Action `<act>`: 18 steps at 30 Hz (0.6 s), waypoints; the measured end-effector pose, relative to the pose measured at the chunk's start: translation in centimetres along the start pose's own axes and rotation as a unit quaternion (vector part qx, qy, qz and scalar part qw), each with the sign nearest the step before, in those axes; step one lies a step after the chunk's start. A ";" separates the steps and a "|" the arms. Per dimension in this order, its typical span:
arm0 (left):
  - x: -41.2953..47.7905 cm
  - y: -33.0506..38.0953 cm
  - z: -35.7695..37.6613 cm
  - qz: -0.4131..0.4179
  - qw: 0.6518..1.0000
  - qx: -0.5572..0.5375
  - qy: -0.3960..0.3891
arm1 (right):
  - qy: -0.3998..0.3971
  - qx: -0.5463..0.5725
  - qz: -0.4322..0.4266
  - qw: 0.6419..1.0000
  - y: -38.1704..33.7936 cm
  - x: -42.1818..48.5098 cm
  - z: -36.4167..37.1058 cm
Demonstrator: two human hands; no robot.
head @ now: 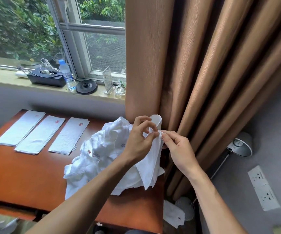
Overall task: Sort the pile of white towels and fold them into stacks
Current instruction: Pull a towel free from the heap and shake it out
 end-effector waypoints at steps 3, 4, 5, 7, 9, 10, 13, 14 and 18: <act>0.0 0.1 -0.1 -0.004 1.000 -0.006 0.024 | -0.023 0.017 -0.010 1.000 -0.2 -0.1 0.4; 0.1 0.1 -0.3 -0.004 0.999 -0.009 0.037 | -0.030 0.026 -0.010 0.999 -0.1 -0.1 0.5; 0.1 0.1 -0.4 -0.006 0.998 -0.015 0.052 | -0.034 0.032 -0.010 0.999 -0.1 -0.1 0.6; 0.2 0.0 -0.5 -0.023 0.996 -0.035 0.080 | -0.030 0.048 -0.011 0.998 -0.1 0.0 0.8; 0.1 -0.2 -0.5 -0.061 0.993 -0.054 0.082 | -0.019 0.079 -0.016 0.997 -0.2 0.3 0.7; 0.0 -0.3 -0.4 -0.078 0.993 -0.060 0.071 | -0.014 0.094 -0.019 0.995 -0.3 0.4 0.7; -0.2 -0.2 -0.1 -0.106 0.990 -0.088 0.020 | -0.009 0.134 -0.021 0.991 -0.2 0.6 0.9; -0.3 0.0 0.0 -0.111 0.988 -0.103 0.008 | -0.003 0.145 -0.018 0.989 -0.2 0.7 1.0; -0.7 1.0 0.6 -0.117 0.979 -0.161 -0.044 | 0.060 0.121 -0.014 0.991 0.0 1.2 0.3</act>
Point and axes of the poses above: each hand's wrist, its own x-axis towards the middle knuckle, its own z-axis out of the palm, y = z × x, the point moved 5 cm from there along x, towards the middle knuckle, and after that the axes turned 9 degrees about -x, right-handed, at the moved point
